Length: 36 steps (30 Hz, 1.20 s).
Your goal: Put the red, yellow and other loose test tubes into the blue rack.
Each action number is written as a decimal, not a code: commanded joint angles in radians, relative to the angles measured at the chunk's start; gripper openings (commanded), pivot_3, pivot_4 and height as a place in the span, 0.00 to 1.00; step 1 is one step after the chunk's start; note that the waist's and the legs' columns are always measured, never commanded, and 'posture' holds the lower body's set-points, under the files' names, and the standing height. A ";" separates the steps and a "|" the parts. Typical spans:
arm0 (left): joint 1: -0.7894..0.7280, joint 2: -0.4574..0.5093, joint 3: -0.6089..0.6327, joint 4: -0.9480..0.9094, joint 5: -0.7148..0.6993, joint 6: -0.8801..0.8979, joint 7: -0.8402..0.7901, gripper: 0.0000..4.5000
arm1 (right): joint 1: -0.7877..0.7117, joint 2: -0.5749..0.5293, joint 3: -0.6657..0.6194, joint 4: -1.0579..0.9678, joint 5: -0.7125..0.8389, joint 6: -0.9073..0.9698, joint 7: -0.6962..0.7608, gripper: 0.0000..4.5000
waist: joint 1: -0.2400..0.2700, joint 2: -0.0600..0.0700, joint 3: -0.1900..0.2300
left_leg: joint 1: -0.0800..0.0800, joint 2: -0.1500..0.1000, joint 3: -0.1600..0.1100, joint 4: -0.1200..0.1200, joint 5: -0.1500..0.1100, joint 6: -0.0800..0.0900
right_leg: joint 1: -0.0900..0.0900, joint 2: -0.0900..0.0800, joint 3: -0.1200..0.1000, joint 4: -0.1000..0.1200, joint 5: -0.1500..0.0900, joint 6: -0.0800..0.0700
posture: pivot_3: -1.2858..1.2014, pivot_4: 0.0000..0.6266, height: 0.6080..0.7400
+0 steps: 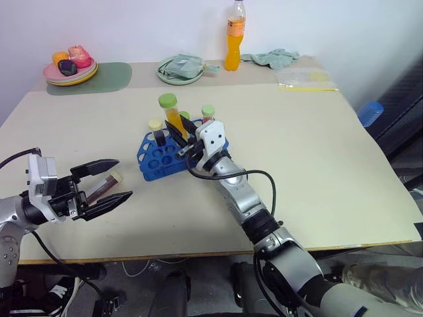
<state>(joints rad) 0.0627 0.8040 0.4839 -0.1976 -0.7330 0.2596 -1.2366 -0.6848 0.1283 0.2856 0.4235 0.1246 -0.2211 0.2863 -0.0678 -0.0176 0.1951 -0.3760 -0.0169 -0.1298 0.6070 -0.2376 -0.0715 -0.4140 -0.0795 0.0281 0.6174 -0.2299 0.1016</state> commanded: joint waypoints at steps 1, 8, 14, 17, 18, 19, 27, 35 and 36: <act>-0.028 -0.003 -0.007 0.001 -0.008 -0.009 -0.004 1.00 | 0.033 0.018 -0.022 -0.154 0.040 0.095 0.014 0.17 | 0.001 0.000 0.000 | 0.000 0.000 0.000 0.000 0.000 0.000 | 0.000 0.000 0.000 0.000 0.000 0.000 | 0.52 0.24 1.00; -0.036 -0.006 -0.010 -0.002 -0.012 -0.004 0.003 1.00 | 0.128 -0.094 -0.061 -0.407 0.083 0.276 0.095 0.17 | 0.000 0.000 0.000 | -0.001 0.000 0.000 0.000 0.000 0.000 | 0.000 0.000 0.000 -0.001 0.000 0.000 | 0.52 0.24 1.00; -0.012 -0.006 -0.006 -0.010 -0.009 -0.010 -0.002 1.00 | 0.244 -0.417 -0.089 -0.693 0.146 0.661 0.250 0.17 | 0.015 -0.001 0.000 | -0.002 0.000 0.001 0.000 0.000 0.000 | 0.000 -0.001 0.000 -0.003 0.000 0.000 | 0.52 0.24 1.00; -0.020 -0.005 -0.009 -0.001 -0.009 -0.011 -0.005 1.00 | 0.262 -0.604 -0.120 -0.825 0.204 0.864 0.341 0.17 | 0.022 0.000 0.001 | -0.005 0.000 0.001 0.001 0.000 0.000 | -0.003 -0.001 0.000 -0.003 -0.001 0.000 | 0.52 0.24 1.00; -0.026 -0.006 -0.014 0.003 -0.007 -0.014 -0.007 1.00 | 0.257 -0.677 -0.130 -0.850 0.210 0.924 0.371 0.17 | 0.024 0.000 0.001 | -0.007 0.000 0.001 0.002 0.000 0.000 | -0.005 -0.001 0.000 -0.003 -0.001 0.001 | 0.52 0.24 1.00; -0.031 -0.006 -0.018 0.009 -0.006 -0.016 -0.010 1.00 | 0.250 -0.725 -0.134 -0.868 0.215 0.966 0.388 0.17 | 0.025 0.000 0.000 | -0.011 0.000 0.001 0.003 0.000 0.000 | -0.008 -0.001 0.000 -0.003 0.000 0.001 | 0.52 0.24 1.00; -0.075 -0.027 -0.068 0.028 0.013 -0.041 -0.026 1.00 | 0.251 -1.134 -0.027 -0.814 0.122 0.922 0.688 0.17 | 0.032 -0.001 0.000 | -0.015 0.000 0.002 0.006 0.000 0.000 | -0.010 -0.002 -0.001 -0.004 -0.001 0.001 | 0.52 0.24 1.00; -0.085 -0.041 -0.087 0.021 0.019 -0.049 -0.020 1.00 | 0.166 -1.147 0.108 -0.589 -0.096 0.706 0.758 0.17 | 0.023 -0.002 0.000 | -0.015 0.000 0.003 0.006 0.000 0.000 | -0.011 -0.002 -0.001 -0.004 0.000 0.001 | 0.52 0.24 1.00; -0.082 -0.044 -0.086 0.017 0.019 -0.049 -0.017 1.00 | 0.164 -1.148 0.114 -0.565 -0.111 0.675 0.769 0.17 | 0.025 -0.002 0.000 | -0.015 0.000 0.003 0.006 0.000 0.000 | -0.011 -0.002 -0.001 -0.004 0.000 0.001 | 0.52 0.24 1.00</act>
<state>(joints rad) -0.0205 0.7607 0.3851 -0.1592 -0.7082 0.2265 -1.2571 -0.5007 -1.0165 0.4066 -0.1736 0.0555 0.5075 1.0424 -0.0428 -0.0197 0.1948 -0.3910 -0.0173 -0.1266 0.6136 -0.2379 -0.0713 -0.4244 -0.0818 0.0268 0.6132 -0.2297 0.1031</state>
